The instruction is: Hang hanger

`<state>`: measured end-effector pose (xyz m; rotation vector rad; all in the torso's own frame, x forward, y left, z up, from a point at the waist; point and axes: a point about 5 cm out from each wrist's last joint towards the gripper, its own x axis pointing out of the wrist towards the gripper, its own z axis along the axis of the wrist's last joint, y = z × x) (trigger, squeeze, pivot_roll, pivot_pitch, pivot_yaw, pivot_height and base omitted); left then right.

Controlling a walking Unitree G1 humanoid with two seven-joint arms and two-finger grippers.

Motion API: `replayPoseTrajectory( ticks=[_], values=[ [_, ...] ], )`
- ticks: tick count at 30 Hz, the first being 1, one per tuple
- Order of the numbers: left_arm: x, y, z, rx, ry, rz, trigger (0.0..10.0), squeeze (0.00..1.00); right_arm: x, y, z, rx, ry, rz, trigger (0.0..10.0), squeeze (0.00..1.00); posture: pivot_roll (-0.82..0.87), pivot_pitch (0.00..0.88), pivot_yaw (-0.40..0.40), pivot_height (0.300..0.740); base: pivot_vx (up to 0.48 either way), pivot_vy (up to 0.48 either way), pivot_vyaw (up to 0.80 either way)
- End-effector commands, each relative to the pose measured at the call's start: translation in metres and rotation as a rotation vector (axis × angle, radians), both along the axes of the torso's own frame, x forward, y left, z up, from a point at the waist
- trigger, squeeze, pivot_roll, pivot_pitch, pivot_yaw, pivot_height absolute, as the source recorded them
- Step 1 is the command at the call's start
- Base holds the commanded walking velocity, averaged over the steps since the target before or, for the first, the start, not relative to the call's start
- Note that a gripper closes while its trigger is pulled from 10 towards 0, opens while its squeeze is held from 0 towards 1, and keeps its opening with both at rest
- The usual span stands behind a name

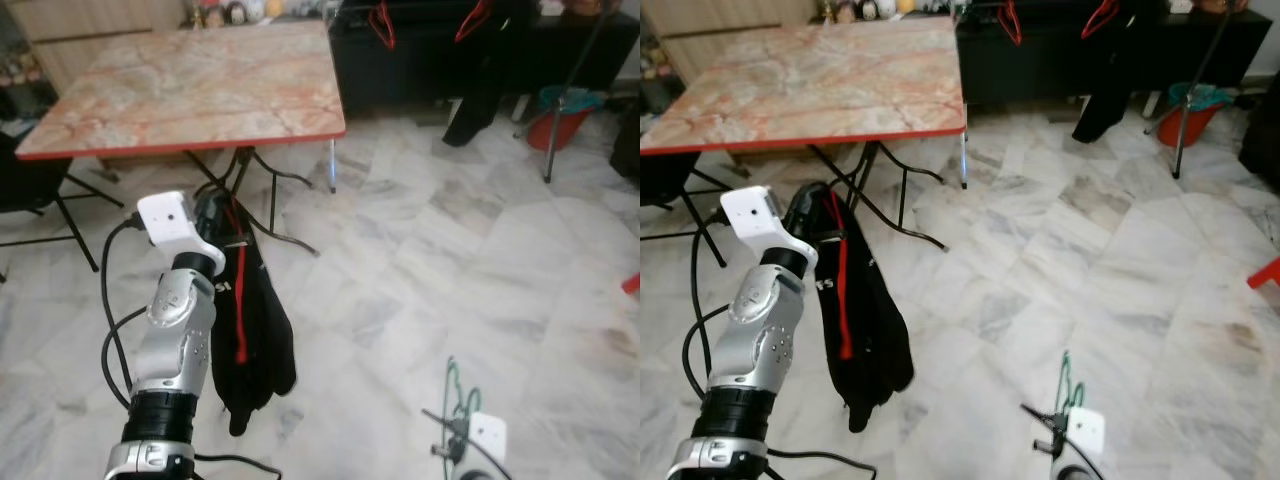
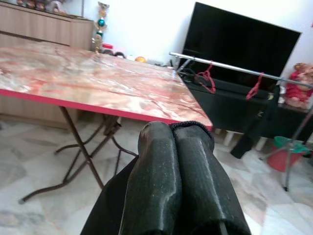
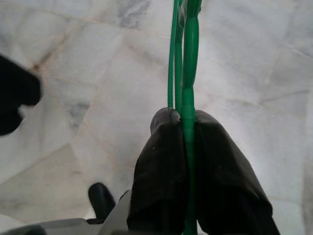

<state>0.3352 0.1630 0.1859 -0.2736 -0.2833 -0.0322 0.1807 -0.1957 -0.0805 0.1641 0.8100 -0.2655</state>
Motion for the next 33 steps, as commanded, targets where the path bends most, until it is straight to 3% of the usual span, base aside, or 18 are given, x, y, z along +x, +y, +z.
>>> replayPoseTrajectory(
  ticks=[1, 33],
  values=[
    [0.0004, -0.0022, 0.0114, 0.015, -0.041, -0.004, 10.0, 0.0, -0.0046, -0.002, -0.0022, 0.003, 0.018, -0.022, 10.0, 0.0, -0.17, 0.024, 0.078, 0.74, 0.277, 0.0, 0.0],
    [0.002, 0.0026, 0.0156, 0.022, -0.046, 0.009, 10.0, 0.0, -0.0038, -0.0016, -0.0025, -0.007, 0.039, -0.012, 10.0, 0.0, -0.17, 0.031, 0.076, 0.74, 0.279, 0.0, 0.0]
  ],
)
